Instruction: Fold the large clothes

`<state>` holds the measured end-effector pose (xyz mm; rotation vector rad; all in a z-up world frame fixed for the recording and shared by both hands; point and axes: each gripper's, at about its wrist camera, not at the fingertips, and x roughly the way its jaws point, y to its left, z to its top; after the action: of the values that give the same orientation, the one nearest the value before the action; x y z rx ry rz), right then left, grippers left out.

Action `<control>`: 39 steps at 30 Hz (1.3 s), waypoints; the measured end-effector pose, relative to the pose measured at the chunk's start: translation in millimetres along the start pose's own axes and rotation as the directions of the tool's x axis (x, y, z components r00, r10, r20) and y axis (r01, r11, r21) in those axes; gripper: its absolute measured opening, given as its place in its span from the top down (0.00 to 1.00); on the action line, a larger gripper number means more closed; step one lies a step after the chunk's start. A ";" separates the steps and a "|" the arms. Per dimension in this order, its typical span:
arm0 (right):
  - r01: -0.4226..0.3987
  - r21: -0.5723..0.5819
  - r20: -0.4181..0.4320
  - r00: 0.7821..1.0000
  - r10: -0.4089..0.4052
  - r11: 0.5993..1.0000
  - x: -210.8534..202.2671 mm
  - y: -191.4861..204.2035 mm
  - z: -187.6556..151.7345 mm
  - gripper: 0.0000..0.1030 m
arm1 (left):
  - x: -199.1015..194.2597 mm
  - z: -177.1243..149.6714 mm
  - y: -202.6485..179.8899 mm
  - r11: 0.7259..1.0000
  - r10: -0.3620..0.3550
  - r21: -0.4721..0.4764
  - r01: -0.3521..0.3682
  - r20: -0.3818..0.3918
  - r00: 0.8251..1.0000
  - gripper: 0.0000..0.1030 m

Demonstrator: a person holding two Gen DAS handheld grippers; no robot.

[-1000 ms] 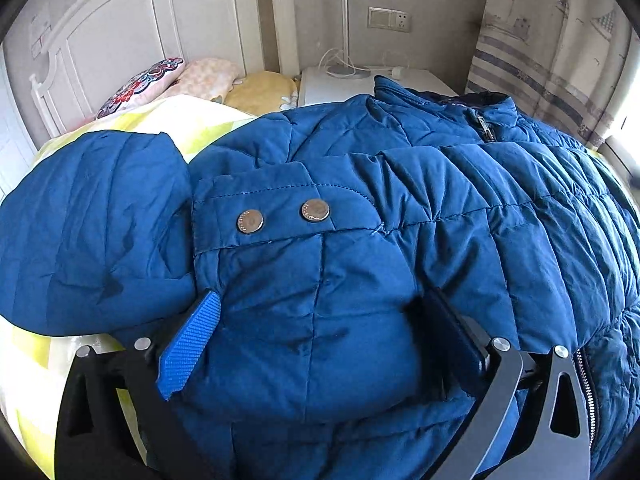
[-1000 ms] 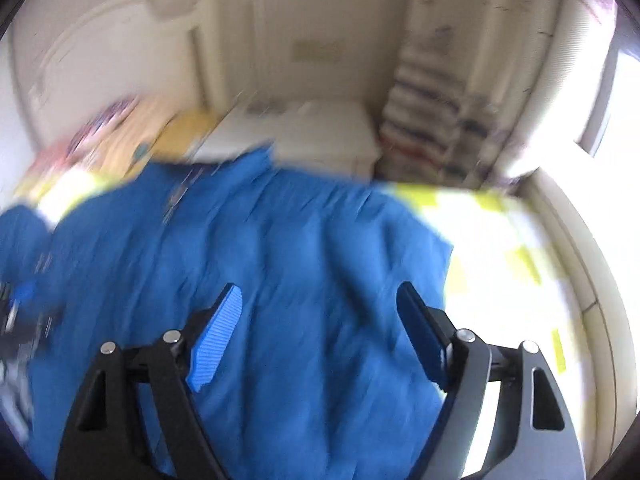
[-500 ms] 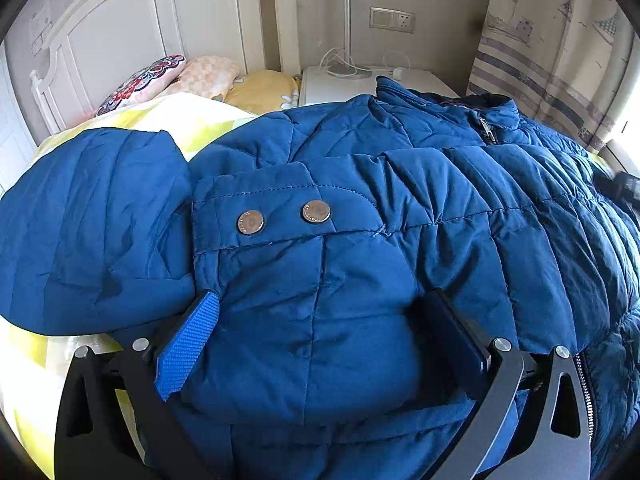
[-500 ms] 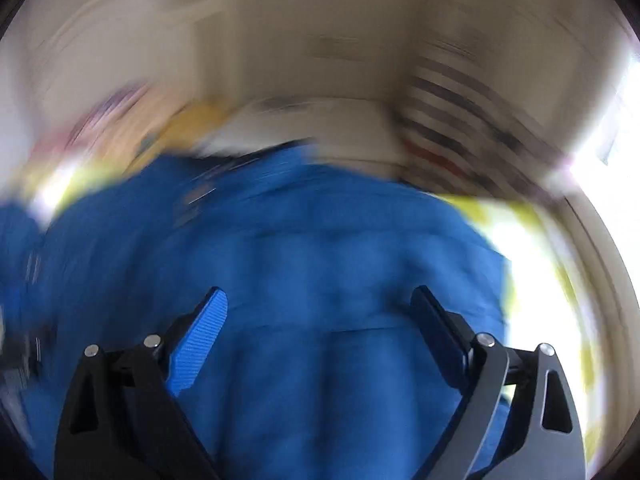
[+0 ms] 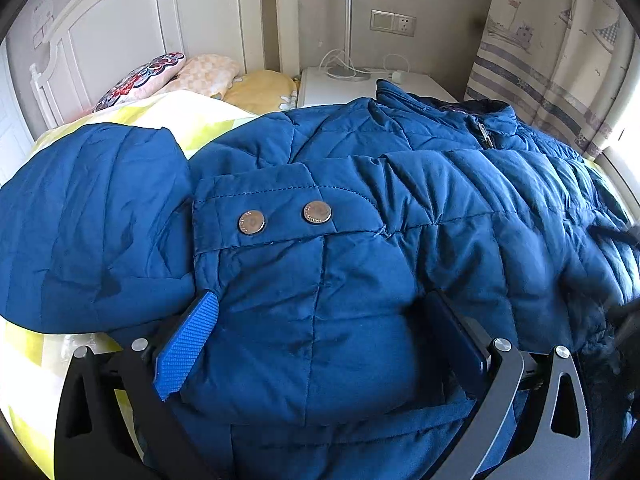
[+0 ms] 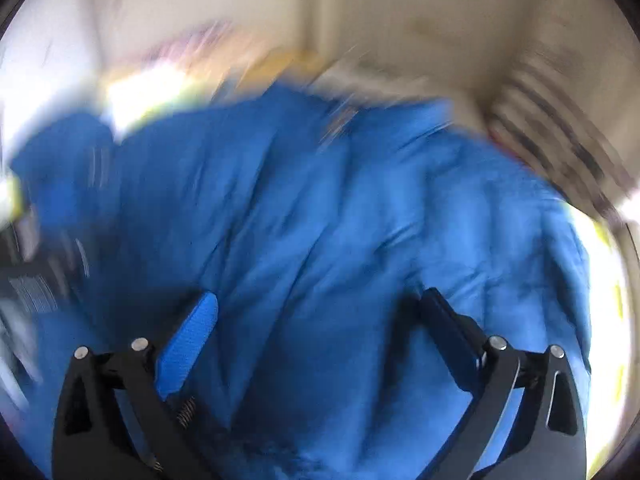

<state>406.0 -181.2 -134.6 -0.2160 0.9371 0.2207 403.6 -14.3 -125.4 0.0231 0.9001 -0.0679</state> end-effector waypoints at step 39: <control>0.009 0.244 0.064 0.998 -0.026 0.970 -14.2 -36.9 -28.1 0.03 | -153.4 -17.6 292.1 0.737 0.198 -0.636 0.226 0.524 0.829 0.96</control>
<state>386.6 -225.6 -136.0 0.0096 0.8866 0.0945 314.9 285.5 -18.6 -0.6746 0.2737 0.2420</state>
